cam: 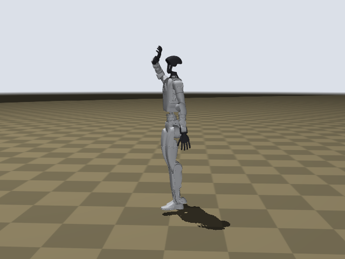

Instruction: Upper body actions

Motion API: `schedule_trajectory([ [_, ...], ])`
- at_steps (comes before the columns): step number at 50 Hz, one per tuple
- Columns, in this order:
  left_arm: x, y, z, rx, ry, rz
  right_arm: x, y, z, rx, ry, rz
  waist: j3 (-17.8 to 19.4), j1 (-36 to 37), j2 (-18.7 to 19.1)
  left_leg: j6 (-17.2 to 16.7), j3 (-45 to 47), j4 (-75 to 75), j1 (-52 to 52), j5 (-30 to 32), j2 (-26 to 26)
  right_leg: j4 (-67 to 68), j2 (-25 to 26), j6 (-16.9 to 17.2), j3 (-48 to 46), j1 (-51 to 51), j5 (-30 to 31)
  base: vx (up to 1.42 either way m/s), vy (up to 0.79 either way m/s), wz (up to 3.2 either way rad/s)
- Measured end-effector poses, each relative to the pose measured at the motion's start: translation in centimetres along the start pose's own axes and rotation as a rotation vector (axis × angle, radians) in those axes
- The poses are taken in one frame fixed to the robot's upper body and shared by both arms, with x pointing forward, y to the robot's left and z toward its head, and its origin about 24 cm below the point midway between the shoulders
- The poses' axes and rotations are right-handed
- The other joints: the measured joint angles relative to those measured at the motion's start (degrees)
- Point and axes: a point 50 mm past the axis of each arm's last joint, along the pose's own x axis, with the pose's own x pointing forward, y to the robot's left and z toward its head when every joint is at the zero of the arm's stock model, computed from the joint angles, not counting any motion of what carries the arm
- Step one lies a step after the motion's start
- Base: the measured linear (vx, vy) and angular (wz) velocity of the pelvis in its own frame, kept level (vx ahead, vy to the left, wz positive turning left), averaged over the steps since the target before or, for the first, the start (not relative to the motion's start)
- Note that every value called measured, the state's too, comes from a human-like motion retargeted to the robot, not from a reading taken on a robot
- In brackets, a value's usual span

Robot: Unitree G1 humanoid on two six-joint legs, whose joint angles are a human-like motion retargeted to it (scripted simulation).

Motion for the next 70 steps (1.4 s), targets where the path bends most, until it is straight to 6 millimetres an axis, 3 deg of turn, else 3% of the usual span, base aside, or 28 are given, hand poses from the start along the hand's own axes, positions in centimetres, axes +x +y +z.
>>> schedule_trajectory([
  [3,-0.2,1.5,1.0,0.024,-0.025,0.040,0.9,-4.4,5.2,0.097,-0.304,-0.226,0.9,1.0,-2.1,0.0,-0.2,0.0,0.6,0.0,0.0,0.2,0.1,0.1,0.2,0.5,-0.2,0.00,0.00,0.00],
  [5,-0.1,1.0,1.5,0.029,-0.042,0.034,0.6,-5.8,6.4,0.120,-0.400,-0.388,1.2,1.2,-1.8,0.0,-0.3,0.0,0.8,-0.1,0.0,0.2,0.2,0.1,0.1,0.8,-0.3,0.00,0.00,0.00],
  [7,0.0,-0.7,1.6,0.013,-0.052,-0.008,0.3,-4.7,4.4,0.142,-0.294,-0.472,0.9,0.5,0.0,0.1,-0.4,-0.1,0.5,-0.1,0.0,0.1,0.3,0.2,-0.2,0.7,-0.3,0.00,0.00,0.00],
  [10,0.2,-3.9,0.6,-0.038,-0.027,-0.084,-1.9,1.3,-1.2,0.019,-0.007,-0.206,-1.0,-1.7,3.2,0.0,-0.4,0.0,-0.6,0.0,0.2,0.1,0.2,0.4,-0.6,-0.1,-0.2,0.00,0.00,0.00],
  [12,0.1,-5.5,-0.7,-0.068,0.013,-0.123,-6.2,5.7,-5.7,-0.114,0.347,0.066,-2.2,-3.3,4.7,0.0,-0.4,0.2,-1.3,-0.1,0.3,0.0,0.1,0.5,-0.8,-0.7,-0.1,0.02,0.03,0.00],
  [15,0.0,-6.6,-2.2,-0.091,0.072,-0.164,-15.8,9.3,-9.7,-0.174,0.911,0.422,-3.1,-4.6,5.6,0.1,-0.3,0.3,-1.9,-0.3,0.5,0.0,0.0,0.5,-0.5,-1.4,0.2,0.02,0.01,-0.15],
  [18,-0.1,-6.7,-3.1,-0.104,0.105,-0.172,-26.1,9.4,-10.2,-0.024,1.528,0.633,-3.0,-4.6,5.2,0.1,-0.2,0.5,-2.0,-0.5,0.7,0.1,0.1,0.5,-0.1,-1.7,0.4,0.01,-0.04,-0.25],
  [21,-0.1,-6.9,-3.4,-0.129,0.109,-0.176,-34.9,6.6,-8.2,0.221,2.162,0.711,-2.7,-4.9,5.1,0.1,-0.4,0.6,-2.2,-0.6,0.9,0.1,0.3,0.5,-0.2,-2.0,0.5,0.00,-0.09,-0.11],
  [23,-0.2,-7.4,-3.3,-0.156,0.106,-0.189,-38.9,4.0,-5.9,0.405,2.533,0.606,-2.6,-5.2,5.3,0.1,-0.6,0.7,-2.3,-0.6,1.1,0.0,0.4,0.6,-0.3,-2.0,0.5,0.04,-0.06,0.00],
  [25,-0.2,-8.3,-3.2,-0.187,0.104,-0.212,-41.2,2.4,-3.0,0.572,2.823,0.334,-2.6,-5.8,6.1,0.1,-0.8,0.6,-2.4,-0.7,1.3,0.0,0.7,0.6,-0.4,-2.2,0.5,0.00,0.00,0.00],
  [27,-0.3,-9.0,-3.1,-0.206,0.112,-0.234,-42.3,2.2,-0.6,0.599,2.976,-0.092,-2.8,-6.1,7.0,0.2,-0.9,0.6,-2.6,-0.8,1.5,-0.1,1.1,0.5,-0.4,-2.6,0.5,-0.01,0.08,-0.07],
  [28,-0.4,-9.1,-3.2,-0.208,0.121,-0.247,-42.7,2.4,0.5,0.574,2.999,-0.403,-3.0,-6.1,7.3,0.2,-0.8,0.6,-2.6,-0.9,1.6,-0.1,1.3,0.5,-0.2,-2.8,0.4,-0.01,0.14,-0.21],
  [30,-0.4,-9.0,-3.5,-0.190,0.132,-0.271,-43.1,2.2,1.6,0.440,2.922,-0.893,-3.1,-6.2,7.8,0.3,-0.5,0.6,-2.3,-1.1,1.8,0.1,1.6,0.4,0.4,-3.0,0.5,0.01,0.17,-0.31],
  [32,-0.3,-8.3,-3.5,-0.134,0.127,-0.281,-42.7,2.1,2.0,0.255,2.836,-1.083,-3.3,-6.0,8.3,0.2,-0.1,0.7,-2.2,-1.3,2.0,0.2,1.7,0.3,1.0,-3.2,0.5,0.01,0.18,-0.29],
  [33,-0.3,-7.9,-3.5,-0.104,0.123,-0.273,-42.2,2.5,1.6,0.222,2.803,-1.049,-3.4,-5.7,8.4,0.1,0.1,0.6,-2.1,-1.3,2.0,0.3,1.7,0.2,1.2,-3.3,0.5,0.01,0.13,-0.20],
  [37,-0.1,-6.1,-3.0,-0.052,0.101,-0.181,-37.0,6.5,-1.4,0.421,2.566,-0.611,-4.0,-5.2,8.0,0.1,0.4,0.4,-2.1,-1.3,1.7,0.5,1.1,0.3,1.6,-3.6,0.6,0.00,0.02,-0.04],
  [39,0.0,-5.6,-2.6,-0.065,0.088,-0.154,-32.9,8.4,-3.2,0.504,2.343,-0.380,-4.1,-5.4,7.8,0.1,0.6,0.3,-2.1,-1.2,1.5,0.5,0.8,0.3,1.4,-3.8,0.7,0.00,0.00,0.00],
  [42,0.1,-5.3,-2.0,-0.104,0.069,-0.154,-25.7,10.0,-6.1,0.455,1.906,-0.105,-3.6,-5.2,7.6,0.1,1.2,0.0,-1.5,-1.2,1.4,0.5,0.6,0.2,1.6,-3.6,0.7,-0.02,0.00,-0.06],
  [46,0.1,-4.9,-1.3,-0.119,0.052,-0.149,-15.2,10.3,-7.4,0.319,1.284,0.037,-2.7,-4.2,7.2,0.1,2.0,-0.3,-0.4,-1.2,1.4,0.7,0.6,0.1,2.3,-3.1,0.8,-0.04,-0.04,-0.17],
  [50,0.1,-4.0,-1.0,-0.103,0.040,-0.119,-6.0,8.6,-5.6,0.222,0.736,0.055,-2.3,-4.0,5.8,0.0,2.4,-0.4,0.4,-1.1,1.5,0.7,0.8,0.1,2.7,-2.4,0.6,0.01,-0.08,0.01],
  [54,0.1,-4.2,-1.4,-0.095,0.046,-0.132,3.6,4.3,1.2,0.244,0.201,-0.131,-3.0,-5.6,5.3,0.0,1.8,-0.6,0.9,-1.1,1.5,0.8,1.1,0.3,2.8,-1.8,0.2,0.07,-0.06,0.15],
  [56,0.1,-5.0,-1.6,-0.090,0.049,-0.154,6.4,1.2,5.0,0.295,-0.069,-0.294,-3.1,-6.0,5.8,0.1,1.5,-0.7,1.3,-1.1,1.6,0.9,1.3,0.4,2.7,-1.5,0.0,0.07,-0.01,0.10],
  [58,0.1,-5.7,-1.4,-0.079,0.045,-0.174,7.1,-1.9,7.1,0.312,-0.240,-0.513,-2.8,-5.9,6.1,0.1,1.4,-0.8,1.8,-1.2,1.6,0.9,1.4,0.4,2.6,-1.1,-0.1,0.03,0.01,0.01],
  [60,0.0,-6.6,-0.8,-0.060,0.033,-0.198,6.2,-3.2,7.1,0.320,-0.272,-0.706,-2.0,-5.1,6.5,0.1,1.3,-0.8,2.1,-1.3,1.6,1.0,1.6,0.5,2.7,-0.8,-0.1,0.01,0.06,-0.02],
  [62,-0.1,-7.5,-0.4,-0.039,0.026,-0.223,5.0,-1.4,5.1,0.309,-0.182,-0.641,-1.5,-3.9,7.2,0.3,1.3,-0.9,2.2,-1.4,1.7,1.0,1.6,0.5,2.6,-0.8,-0.1,0.00,0.03,-0.01],
  [65,-0.3,-9.4,-0.2,-0.023,0.029,-0.270,2.0,3.6,-0.3,0.174,0.088,-0.308,-1.3,-2.7,8.6,0.3,1.3,-0.8,1.8,-1.4,1.8,0.9,1.6,0.7,2.4,-1.0,0.0,0.02,0.01,0.01],
  [67,-0.5,-10.3,-1.0,-0.035,0.060,-0.298,-2.1,7.8,-3.8,0.082,0.384,-0.079,-2.2,-3.5,9.2,0.3,1.2,-0.7,1.1,-1.4,1.8,0.7,1.5,0.7,2.1,-1.3,0.0,0.06,0.02,0.06],
  [70,-0.5,-9.9,-2.6,-0.052,0.113,-0.297,-13.1,11.7,-6.7,0.031,0.935,0.319,-3.2,-5.5,7.8,0.3,0.8,-0.5,0.6,-1.4,1.7,0.6,1.4,0.8,1.5,-1.3,0.1,0.00,0.00,0.00],
])
